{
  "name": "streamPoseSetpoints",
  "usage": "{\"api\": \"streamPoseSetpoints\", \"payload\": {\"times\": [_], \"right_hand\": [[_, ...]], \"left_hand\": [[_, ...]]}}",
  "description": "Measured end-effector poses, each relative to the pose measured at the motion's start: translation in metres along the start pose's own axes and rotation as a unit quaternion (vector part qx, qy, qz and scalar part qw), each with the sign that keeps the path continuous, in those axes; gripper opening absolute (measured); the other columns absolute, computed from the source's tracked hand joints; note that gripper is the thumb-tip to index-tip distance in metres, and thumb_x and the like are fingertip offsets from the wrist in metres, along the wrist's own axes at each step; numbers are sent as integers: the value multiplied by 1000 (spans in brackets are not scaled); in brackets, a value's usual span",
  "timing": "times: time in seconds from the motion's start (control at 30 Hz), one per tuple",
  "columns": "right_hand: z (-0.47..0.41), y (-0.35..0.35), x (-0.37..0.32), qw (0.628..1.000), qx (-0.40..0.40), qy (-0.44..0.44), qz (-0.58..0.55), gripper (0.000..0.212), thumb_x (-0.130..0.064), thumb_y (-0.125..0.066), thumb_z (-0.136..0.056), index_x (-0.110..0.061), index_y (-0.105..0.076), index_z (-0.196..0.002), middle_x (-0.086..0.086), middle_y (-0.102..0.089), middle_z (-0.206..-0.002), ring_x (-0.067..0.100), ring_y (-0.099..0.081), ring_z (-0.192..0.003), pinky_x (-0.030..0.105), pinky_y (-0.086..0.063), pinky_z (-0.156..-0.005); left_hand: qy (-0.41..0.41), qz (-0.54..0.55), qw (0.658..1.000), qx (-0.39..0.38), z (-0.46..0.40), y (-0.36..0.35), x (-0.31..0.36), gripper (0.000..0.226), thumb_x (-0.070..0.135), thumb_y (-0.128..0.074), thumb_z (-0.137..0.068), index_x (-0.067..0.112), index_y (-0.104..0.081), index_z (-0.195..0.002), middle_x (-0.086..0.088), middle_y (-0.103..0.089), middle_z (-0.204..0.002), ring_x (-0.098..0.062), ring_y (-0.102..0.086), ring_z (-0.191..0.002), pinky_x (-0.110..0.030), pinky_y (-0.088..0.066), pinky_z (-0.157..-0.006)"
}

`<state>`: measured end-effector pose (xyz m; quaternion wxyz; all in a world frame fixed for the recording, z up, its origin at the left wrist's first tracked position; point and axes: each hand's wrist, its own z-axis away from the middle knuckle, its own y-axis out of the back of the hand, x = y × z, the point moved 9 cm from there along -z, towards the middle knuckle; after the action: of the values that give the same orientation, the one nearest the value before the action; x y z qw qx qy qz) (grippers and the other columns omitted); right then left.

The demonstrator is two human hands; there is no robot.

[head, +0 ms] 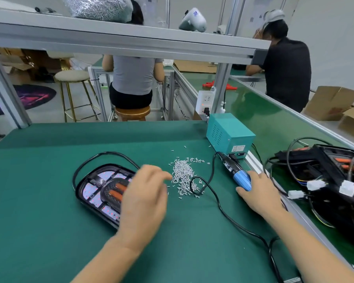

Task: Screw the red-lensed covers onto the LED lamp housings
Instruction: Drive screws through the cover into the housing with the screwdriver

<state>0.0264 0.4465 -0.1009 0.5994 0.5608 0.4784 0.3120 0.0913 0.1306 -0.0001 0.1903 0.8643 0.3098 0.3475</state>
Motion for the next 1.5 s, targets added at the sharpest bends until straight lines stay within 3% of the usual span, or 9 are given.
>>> {"api": "streamPoseSetpoints", "payload": {"times": [0.1,0.2,0.37,0.63,0.77,1.03,1.5], "right_hand": [[2,-4,3,1000,0,-3,-14,51,-43,-60,-89,-18,-46,-132,6,-53,-119,26,-53,-105,33,-40,-75],[4,-4,1,999,24,17,15,47,-48,-56,-92,-19,-46,-128,4,-55,-118,25,-54,-104,32,-35,-70],[7,-1,3,997,61,23,33,46,-51,-52,-93,-20,-46,-126,2,-55,-115,24,-55,-101,33,-38,-70],[6,-3,1,997,67,20,21,46,-51,-51,-93,-21,-46,-127,1,-54,-112,23,-55,-97,31,-35,-65],[7,-3,1,998,60,18,18,44,-51,-51,-93,-21,-46,-126,0,-54,-112,22,-54,-96,31,-35,-65],[4,-2,2,998,60,19,12,45,-51,-51,-92,-23,-46,-127,-1,-53,-111,22,-55,-98,31,-35,-67],[-3,-7,2,1000,-13,7,9,54,-57,-49,-93,-19,-45,-130,1,-50,-122,22,-51,-109,32,-40,-75]], "left_hand": [[-7,-32,989,-143,9,-61,10,17,3,-57,-88,11,-66,-99,-3,-59,-96,-24,-59,-80,-36,-49,-68],[66,-79,968,-227,20,-103,-12,24,15,-41,-98,20,-57,-115,4,-53,-113,-20,-55,-98,-33,-43,-83],[155,-100,964,-194,24,-112,-42,27,17,-43,-97,21,-51,-122,5,-50,-119,-15,-48,-111,-26,-38,-91],[180,-73,962,-194,24,-109,-52,5,20,-54,-92,19,-59,-93,6,-51,-96,-16,-52,-94,-28,-41,-84],[184,-77,959,-200,25,-111,-55,8,20,-55,-92,21,-57,-84,8,-47,-88,-15,-52,-88,-27,-42,-79],[117,-150,946,-263,18,-119,-45,17,23,-36,-99,18,-52,-99,4,-47,-106,-15,-52,-98,-30,-45,-78],[84,-161,946,-269,21,-118,-39,19,24,-33,-100,16,-50,-99,2,-46,-106,-16,-48,-98,-30,-43,-80]]}}
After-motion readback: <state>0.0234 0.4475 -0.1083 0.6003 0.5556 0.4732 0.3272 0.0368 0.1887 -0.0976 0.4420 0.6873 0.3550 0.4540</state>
